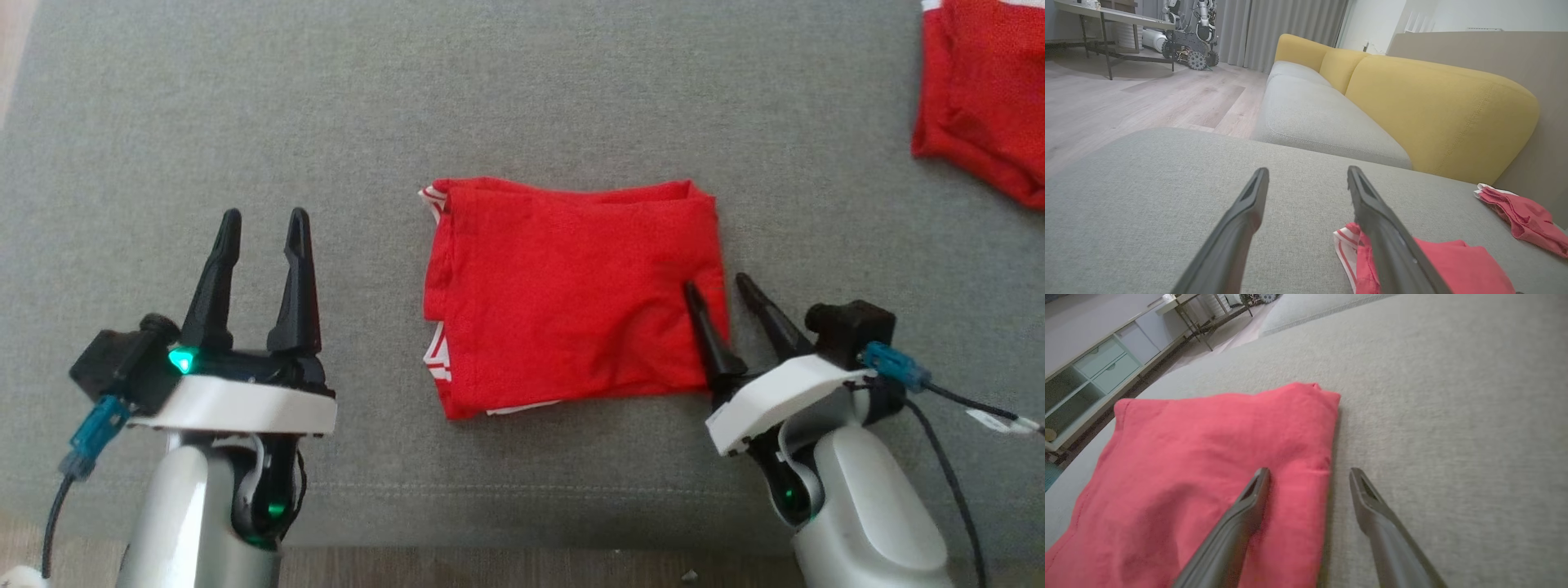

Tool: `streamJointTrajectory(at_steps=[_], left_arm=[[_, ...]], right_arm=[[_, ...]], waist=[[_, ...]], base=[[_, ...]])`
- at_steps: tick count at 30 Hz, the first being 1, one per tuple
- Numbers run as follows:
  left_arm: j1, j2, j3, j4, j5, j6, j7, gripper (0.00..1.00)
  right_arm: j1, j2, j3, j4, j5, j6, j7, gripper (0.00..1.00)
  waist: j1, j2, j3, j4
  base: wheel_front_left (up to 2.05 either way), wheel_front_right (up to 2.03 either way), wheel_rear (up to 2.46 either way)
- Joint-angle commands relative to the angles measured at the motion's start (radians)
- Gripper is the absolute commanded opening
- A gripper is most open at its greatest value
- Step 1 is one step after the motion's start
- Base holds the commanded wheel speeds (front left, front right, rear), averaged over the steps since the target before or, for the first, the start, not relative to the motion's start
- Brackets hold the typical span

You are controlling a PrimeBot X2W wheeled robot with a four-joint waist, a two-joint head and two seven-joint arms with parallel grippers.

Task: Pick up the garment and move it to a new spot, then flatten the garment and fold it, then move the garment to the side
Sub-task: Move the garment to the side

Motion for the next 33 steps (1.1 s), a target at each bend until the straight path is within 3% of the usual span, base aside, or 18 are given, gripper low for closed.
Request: streamJointTrajectory(at_steps=[1, 3, 4, 5, 13, 17, 27, 33], left_arm=[[-0.041, 0.007, 0.026, -0.031, -0.005, 0.005, -0.012, 1.0], [-0.043, 0.007, 0.026, -0.032, -0.007, 0.005, -0.012, 1.0], [-0.044, 0.007, 0.026, -0.033, -0.007, 0.005, -0.012, 1.0], [-0.045, 0.007, 0.027, -0.033, -0.007, 0.005, -0.012, 1.0], [-0.054, 0.007, 0.032, -0.032, -0.004, 0.005, -0.012, 1.0], [-0.065, 0.007, 0.019, -0.039, 0.012, 0.004, -0.012, 1.0], [-0.148, 0.007, -0.018, -0.077, 0.05, -0.001, -0.012, 1.0], [-0.226, 0.03, -0.051, -0.086, 0.092, -0.004, -0.012, 1.0]], right_arm=[[-0.029, 0.006, 0.035, -0.018, 0.013, -0.001, 0.005, 1.0], [-0.035, 0.006, 0.05, -0.003, 0.02, -0.001, 0.014, 1.0], [-0.04, 0.007, 0.063, 0.005, 0.018, -0.001, 0.02, 0.44], [-0.046, 0.006, 0.073, 0.012, 0.009, -0.001, 0.021, 0.0], [-0.126, -0.019, 0.053, 0.01, -0.089, -0.001, -0.062, 0.0], [-0.207, -0.055, 0.073, -0.014, -0.124, -0.001, -0.05, 0.0], [-0.506, -0.299, 0.231, -0.031, -0.056, -0.001, 0.033, 0.0], [-0.682, -0.413, 0.188, 0.064, 0.046, -0.001, 0.04, 0.0]], waist=[[0.0, 0.0, 0.007, 0.006], [0.0, 0.0, 0.011, 0.009], [0.0, 0.0, 0.013, 0.01], [0.0, 0.0, 0.015, 0.01], [0.0, 0.0, 0.024, -0.011], [0.0, 0.0, 0.036, -0.039], [0.0, 0.0, 0.141, -0.129], [0.0, 0.0, 0.234, -0.188]], base=[[0.0, 0.0, 0.0], [0.0, 0.0, 0.0], [0.0, 0.0, 0.0], [0.0, 0.0, 0.0], [0.0, 0.0, 0.0], [0.0, 0.0, 0.0], [0.0, 0.0, 0.0], [0.0, 0.0, 0.0]])
